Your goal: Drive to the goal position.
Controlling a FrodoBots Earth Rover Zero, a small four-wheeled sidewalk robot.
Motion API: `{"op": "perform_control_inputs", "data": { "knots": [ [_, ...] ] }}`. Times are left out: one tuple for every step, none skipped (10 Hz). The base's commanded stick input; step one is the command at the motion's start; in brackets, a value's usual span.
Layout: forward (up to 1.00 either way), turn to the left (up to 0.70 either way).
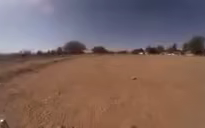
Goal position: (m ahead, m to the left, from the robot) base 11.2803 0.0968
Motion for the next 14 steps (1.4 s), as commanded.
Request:
{"op": "perform_control_inputs", "data": {
  "knots": [
    [1.00,0.00],
    [1.00,0.00],
    [1.00,0.00],
    [1.00,0.00],
    [1.00,0.00],
    [1.00,0.00],
    [1.00,0.00],
    [1.00,0.00],
    [1.00,0.00],
    [1.00,0.00],
    [1.00,0.00],
    [1.00,0.00],
    [1.00,0.00],
    [1.00,0.00]
  ]
}}
